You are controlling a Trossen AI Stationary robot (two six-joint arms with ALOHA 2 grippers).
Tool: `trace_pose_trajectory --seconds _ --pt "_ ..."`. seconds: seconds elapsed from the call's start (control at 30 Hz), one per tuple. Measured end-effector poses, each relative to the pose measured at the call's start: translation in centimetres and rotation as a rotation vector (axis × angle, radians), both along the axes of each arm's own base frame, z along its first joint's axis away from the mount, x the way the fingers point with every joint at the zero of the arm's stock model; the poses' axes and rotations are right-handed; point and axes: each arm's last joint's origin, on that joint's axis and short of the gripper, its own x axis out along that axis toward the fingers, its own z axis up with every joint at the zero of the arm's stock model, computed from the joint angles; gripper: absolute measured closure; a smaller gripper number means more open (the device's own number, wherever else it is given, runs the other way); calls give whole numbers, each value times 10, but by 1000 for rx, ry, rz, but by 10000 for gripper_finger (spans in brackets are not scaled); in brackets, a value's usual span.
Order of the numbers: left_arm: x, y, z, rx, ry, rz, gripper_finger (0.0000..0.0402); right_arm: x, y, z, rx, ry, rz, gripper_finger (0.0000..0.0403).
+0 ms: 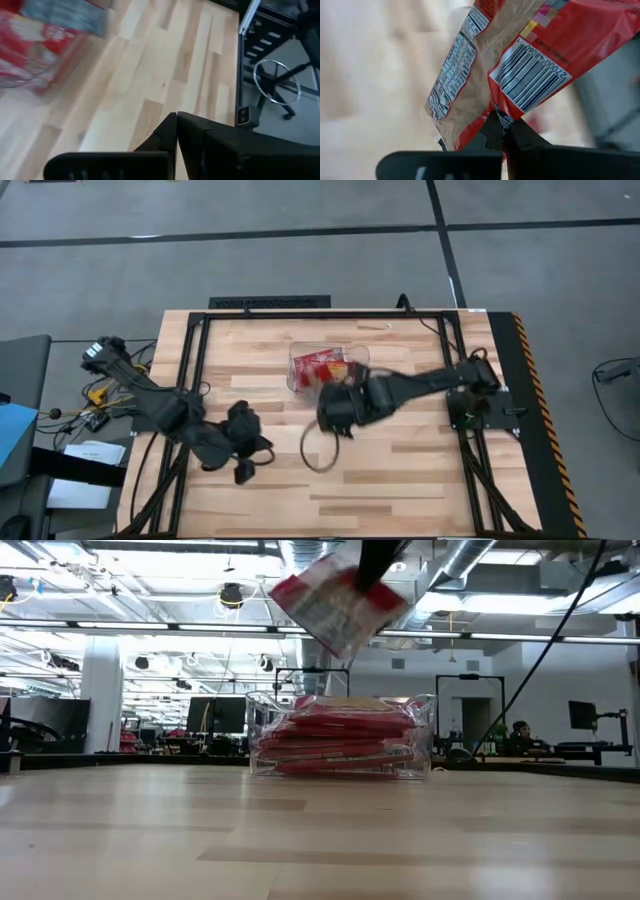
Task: Sort popcorn bags into baskets
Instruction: Put the red popcorn bag into the transparent bin
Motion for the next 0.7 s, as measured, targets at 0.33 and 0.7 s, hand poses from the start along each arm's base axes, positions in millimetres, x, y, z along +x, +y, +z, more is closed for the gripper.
trace_pose_trajectory --seconds 0.33,0.7 --pt "-25 1 -2 46 62 67 401 9 -47 0 -436 309 186 397" --pt "-30 1 -5 82 89 77 401 37 -42 -66 -704 736 334 396"
